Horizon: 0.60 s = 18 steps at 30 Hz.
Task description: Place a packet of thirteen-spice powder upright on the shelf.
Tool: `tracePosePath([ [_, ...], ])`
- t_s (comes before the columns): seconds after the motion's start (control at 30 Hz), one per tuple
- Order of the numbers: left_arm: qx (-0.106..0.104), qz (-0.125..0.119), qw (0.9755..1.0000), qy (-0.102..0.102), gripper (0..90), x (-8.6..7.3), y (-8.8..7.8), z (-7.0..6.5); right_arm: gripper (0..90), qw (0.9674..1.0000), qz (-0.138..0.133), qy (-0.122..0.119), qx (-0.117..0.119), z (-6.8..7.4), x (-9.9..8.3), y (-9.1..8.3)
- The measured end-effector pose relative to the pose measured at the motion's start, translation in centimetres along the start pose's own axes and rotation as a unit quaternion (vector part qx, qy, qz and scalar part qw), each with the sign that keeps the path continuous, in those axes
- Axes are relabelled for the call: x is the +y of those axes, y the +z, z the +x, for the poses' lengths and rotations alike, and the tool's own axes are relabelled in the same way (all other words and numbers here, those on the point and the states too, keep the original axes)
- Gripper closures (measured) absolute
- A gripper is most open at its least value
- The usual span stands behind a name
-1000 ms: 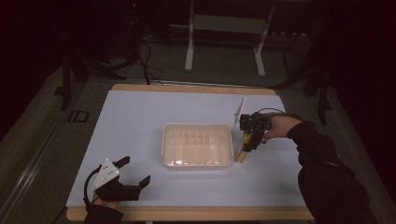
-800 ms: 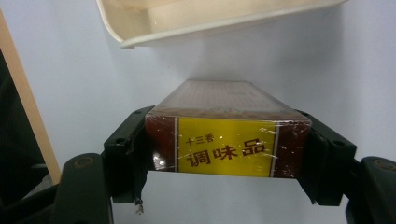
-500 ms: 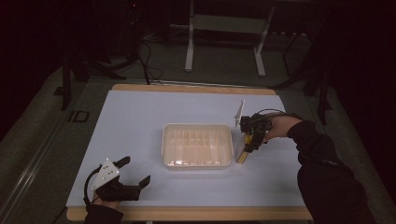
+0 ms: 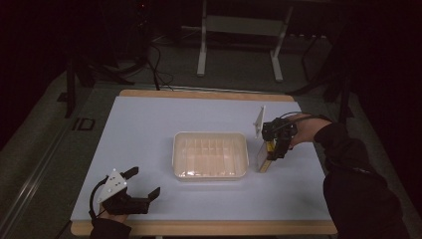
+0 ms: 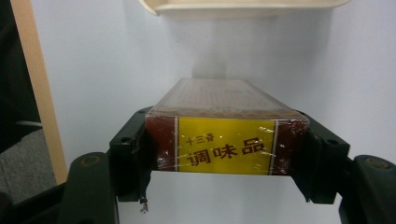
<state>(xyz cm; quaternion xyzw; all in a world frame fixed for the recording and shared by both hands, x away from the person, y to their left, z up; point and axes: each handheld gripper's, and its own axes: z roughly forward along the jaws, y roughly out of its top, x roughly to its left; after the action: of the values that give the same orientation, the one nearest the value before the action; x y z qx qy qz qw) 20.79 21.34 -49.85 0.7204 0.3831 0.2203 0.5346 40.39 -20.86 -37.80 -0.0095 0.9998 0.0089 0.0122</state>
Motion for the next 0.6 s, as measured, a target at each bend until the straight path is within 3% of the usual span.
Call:
tracePosePath([
  [0.33,0.000,0.001,1.0000,0.001,0.1,0.0,0.0,0.0,32.0,0.9997,-0.002,-0.021,-0.008,0.9,0.0,-2.6],
  [0.6,0.000,0.001,1.0000,0.002,0.1,0.0,0.0,0.0,32.0,0.9996,-0.002,-0.017,-0.023,1.2,0.4,-4.9],
])
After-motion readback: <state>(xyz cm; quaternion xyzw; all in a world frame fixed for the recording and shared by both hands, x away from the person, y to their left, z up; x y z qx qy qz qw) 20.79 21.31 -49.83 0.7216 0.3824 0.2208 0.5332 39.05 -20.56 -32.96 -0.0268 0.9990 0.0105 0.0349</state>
